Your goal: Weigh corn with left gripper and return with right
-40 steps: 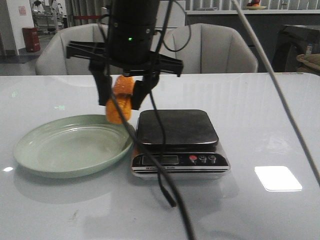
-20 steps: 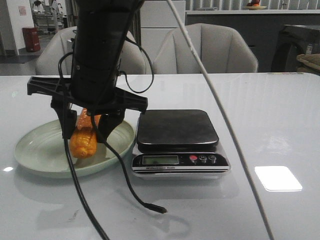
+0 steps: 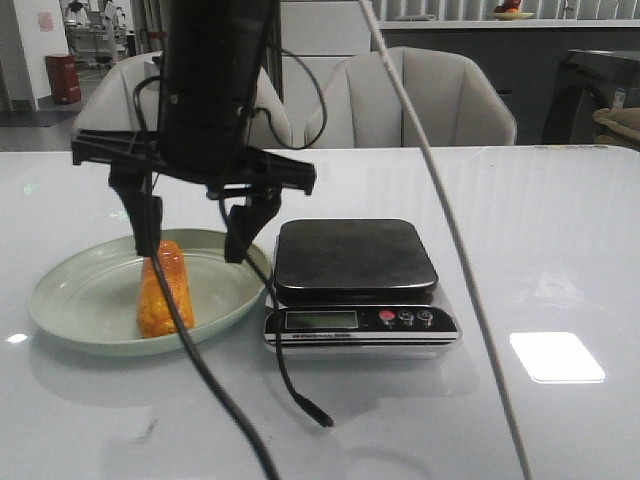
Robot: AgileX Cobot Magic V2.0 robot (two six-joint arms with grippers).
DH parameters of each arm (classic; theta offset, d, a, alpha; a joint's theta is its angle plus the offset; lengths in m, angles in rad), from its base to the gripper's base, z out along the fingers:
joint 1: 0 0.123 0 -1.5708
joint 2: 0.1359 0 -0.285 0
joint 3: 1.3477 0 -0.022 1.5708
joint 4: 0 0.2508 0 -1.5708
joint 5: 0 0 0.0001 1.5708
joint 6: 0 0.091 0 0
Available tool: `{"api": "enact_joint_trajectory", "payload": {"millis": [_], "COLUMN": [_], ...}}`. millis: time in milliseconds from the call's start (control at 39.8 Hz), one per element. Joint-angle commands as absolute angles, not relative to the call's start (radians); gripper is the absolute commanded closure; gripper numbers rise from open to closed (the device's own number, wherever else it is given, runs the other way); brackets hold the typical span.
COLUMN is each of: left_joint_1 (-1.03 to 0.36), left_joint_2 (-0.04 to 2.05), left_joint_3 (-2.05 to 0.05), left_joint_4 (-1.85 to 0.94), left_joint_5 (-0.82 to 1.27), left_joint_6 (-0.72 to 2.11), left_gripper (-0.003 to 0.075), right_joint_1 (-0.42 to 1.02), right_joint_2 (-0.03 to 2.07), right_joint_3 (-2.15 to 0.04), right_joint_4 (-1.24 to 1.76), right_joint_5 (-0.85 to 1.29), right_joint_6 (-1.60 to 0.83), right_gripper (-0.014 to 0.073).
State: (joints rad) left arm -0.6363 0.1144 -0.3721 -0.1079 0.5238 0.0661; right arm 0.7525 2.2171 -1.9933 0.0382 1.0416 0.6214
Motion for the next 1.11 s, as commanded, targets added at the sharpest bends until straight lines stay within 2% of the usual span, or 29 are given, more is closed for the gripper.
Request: {"api": "enact_joint_trajectory", "payload": {"millis": [0, 201, 377, 704, 1081], "left_joint_1": [-0.641, -0.641, -0.641, -0.641, -0.641], "left_joint_2": [0.124, 0.124, 0.124, 0.124, 0.124], "left_joint_3": [-0.399, -0.399, -0.399, -0.399, -0.399], "left_joint_4": [-0.115, -0.115, -0.115, -0.115, -0.115], "left_joint_5": [0.443, 0.443, 0.443, 0.443, 0.443], "left_joint_6": [0.067, 0.067, 0.067, 0.067, 0.067], "left_gripper": [0.0607, 0.0607, 0.0607, 0.0607, 0.0607], "right_joint_1": [0.729, 0.664, 0.548, 0.310, 0.279], "right_joint_2": [2.089, 1.999, 1.910, 1.638, 1.231], "right_joint_3": [-2.033, -2.032, -2.002, -1.648, -1.142], "right_joint_4": [0.033, 0.033, 0.048, 0.139, 0.138], "right_joint_5": [1.092, 1.218, 1.275, 1.103, 0.708], "right_joint_6": [0.491, 0.286, 0.185, 0.037, -0.013], "right_gripper": [0.0057, 0.0057, 0.0057, 0.0057, 0.0057]}}
